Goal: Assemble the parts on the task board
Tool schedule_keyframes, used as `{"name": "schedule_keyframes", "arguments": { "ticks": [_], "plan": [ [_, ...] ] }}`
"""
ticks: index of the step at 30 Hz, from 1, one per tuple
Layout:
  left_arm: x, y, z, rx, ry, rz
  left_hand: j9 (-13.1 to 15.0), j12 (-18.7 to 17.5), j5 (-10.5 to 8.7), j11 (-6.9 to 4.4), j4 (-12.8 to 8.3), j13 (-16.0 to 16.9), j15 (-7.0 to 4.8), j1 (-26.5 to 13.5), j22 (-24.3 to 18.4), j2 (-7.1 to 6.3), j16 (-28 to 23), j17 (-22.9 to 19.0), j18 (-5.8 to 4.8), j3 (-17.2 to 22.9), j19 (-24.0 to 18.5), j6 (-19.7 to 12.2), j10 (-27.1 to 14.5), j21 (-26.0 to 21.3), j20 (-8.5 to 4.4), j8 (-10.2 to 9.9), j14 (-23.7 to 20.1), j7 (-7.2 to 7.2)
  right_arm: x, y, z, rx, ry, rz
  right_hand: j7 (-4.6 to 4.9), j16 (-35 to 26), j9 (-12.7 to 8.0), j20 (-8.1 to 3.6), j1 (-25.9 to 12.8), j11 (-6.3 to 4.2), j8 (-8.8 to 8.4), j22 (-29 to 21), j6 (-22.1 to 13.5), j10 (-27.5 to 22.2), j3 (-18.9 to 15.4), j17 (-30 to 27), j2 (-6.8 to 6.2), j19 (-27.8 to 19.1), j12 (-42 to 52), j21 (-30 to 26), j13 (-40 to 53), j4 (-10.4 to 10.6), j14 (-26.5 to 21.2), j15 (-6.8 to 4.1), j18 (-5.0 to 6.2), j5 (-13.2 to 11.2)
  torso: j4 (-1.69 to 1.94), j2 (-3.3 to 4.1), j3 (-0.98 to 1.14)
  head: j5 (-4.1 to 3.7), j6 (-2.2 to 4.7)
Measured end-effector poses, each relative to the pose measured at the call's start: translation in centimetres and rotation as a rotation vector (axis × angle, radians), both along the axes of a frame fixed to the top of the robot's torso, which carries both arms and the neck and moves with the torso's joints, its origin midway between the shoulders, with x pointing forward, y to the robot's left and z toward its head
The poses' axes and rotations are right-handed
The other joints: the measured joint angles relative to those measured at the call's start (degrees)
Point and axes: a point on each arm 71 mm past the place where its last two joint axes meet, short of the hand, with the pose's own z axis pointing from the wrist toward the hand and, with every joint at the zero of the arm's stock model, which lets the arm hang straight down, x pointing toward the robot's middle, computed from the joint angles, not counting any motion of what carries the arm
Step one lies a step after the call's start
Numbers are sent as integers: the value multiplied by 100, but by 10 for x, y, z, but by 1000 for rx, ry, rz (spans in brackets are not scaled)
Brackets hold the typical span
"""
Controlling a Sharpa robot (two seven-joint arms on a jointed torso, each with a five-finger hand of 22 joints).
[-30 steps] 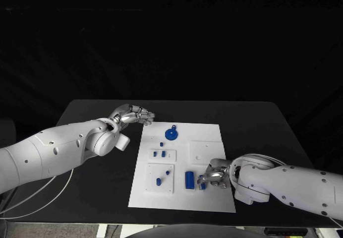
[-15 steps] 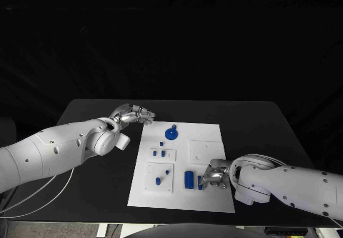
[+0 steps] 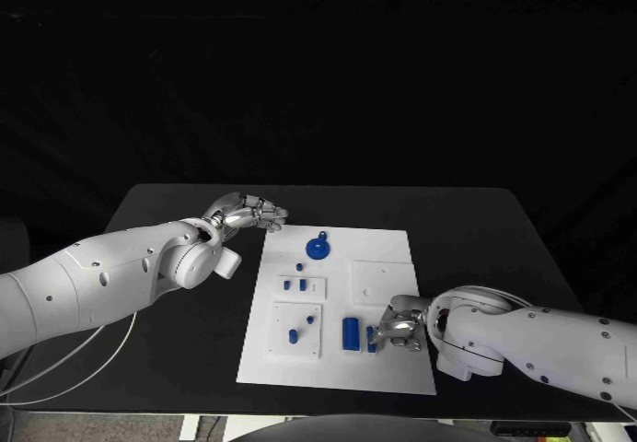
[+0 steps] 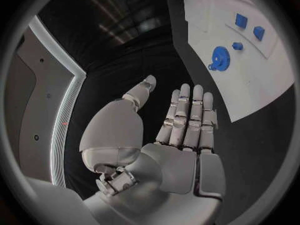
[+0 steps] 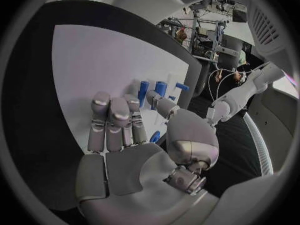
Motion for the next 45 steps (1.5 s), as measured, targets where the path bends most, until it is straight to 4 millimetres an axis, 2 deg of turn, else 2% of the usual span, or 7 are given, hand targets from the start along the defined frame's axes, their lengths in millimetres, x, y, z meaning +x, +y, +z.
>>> {"name": "schedule_keyframes", "arguments": {
  "ticks": [5, 28, 32, 37, 39, 41, 45],
  "plan": [
    [0, 0, 0, 0, 0, -1, 0, 0, 0, 0, 0, 0, 0, 0, 0, 0, 0, -1, 0, 0, 0, 0, 0, 0, 0, 0, 0, 0, 1, 0, -2, -4, 2, 0, 0, 0, 6, -18, 78, 0, 0, 1, 0, 0, -99, 0, 2, 22, 0, 0, 7, -159, 1, 1, 0, 0, 0, 0, -1, -4, -3],
    [0, 0, 0, 1, 2, 0, 0, 0, 0, 0, 0, -4, 0, 0, 9, 0, -23, 4, 0, 0, 0, 0, 0, 0, 0, 0, 0, 0, 2, -2, -8, 3, 4, -2, -19, 3, 29, -11, 263, 0, 0, 3, 34, 1, -204, -5, 97, 30, 0, -12, 9, -338, 3, 3, 67, 0, 0, 1, 0, 12, -36],
    [0, 0, 0, 1, 2, 0, 0, 0, 0, 0, 0, -4, 0, 0, 9, 0, -23, 10, 0, 0, 0, 0, 0, 0, 0, 0, 0, 0, 2, -5, -9, 11, 5, -11, -19, 3, 16, -10, 117, 0, 0, 3, 34, 0, -382, -14, -123, 29, 0, -15, 8, -295, 3, 3, 69, 0, -1, 0, 0, 6, -23],
    [0, -1, 0, 1, 2, -1, 0, 0, 0, 0, 0, -4, 0, 0, 8, 0, -23, 9, 0, 0, 0, 0, 0, 0, 0, 0, 0, 0, 1, -15, -9, 26, 14, -44, -19, 3, -25, -10, 39, 0, -31, 3, 32, 0, -480, -14, -263, 29, 0, -17, 8, -285, 4, 4, 71, 0, -1, -5, 0, -8, 13],
    [1, -1, 0, 1, 2, -1, 0, 0, 0, 0, 0, -4, 0, 0, 8, 0, -23, 9, 0, 0, 0, 0, 0, 0, 0, 0, 0, 0, 2, -20, -8, 34, 17, -60, -9, 3, -41, 20, -332, 31, -89, 3, 0, -32, -851, -14, -586, -2, 0, -17, 14, -269, 3, 3, 72, -27, -2, -8, 1, -13, 26],
    [1, -1, 0, 0, 2, -1, 0, 0, 0, 0, 0, -4, 0, 0, 8, 0, -22, 9, 0, 0, 0, 0, 0, 0, 0, 0, 0, 0, 5, -24, -5, 41, 14, -76, 12, -8, -50, -10, -473, 30, -138, 3, -102, -117, -1262, -14, -493, -39, 1, -49, 29, -475, -14, -12, 72, 48, -3, -10, -1, -22, 50],
    [1, -2, 0, -2, 3, 0, 0, 0, 0, 0, 14, -4, 0, 0, 8, 0, -22, 9, 0, -13, 0, 0, 0, 0, 0, 0, 0, 0, 21, -39, 7, 62, -11, -132, 15, -67, -25, -62, -486, 62, -173, 3, -230, -189, -1706, -16, -481, -128, 1, -123, 52, -548, -79, 12, 71, 22, -3, -10, -3, -36, 127]
  ]
}}
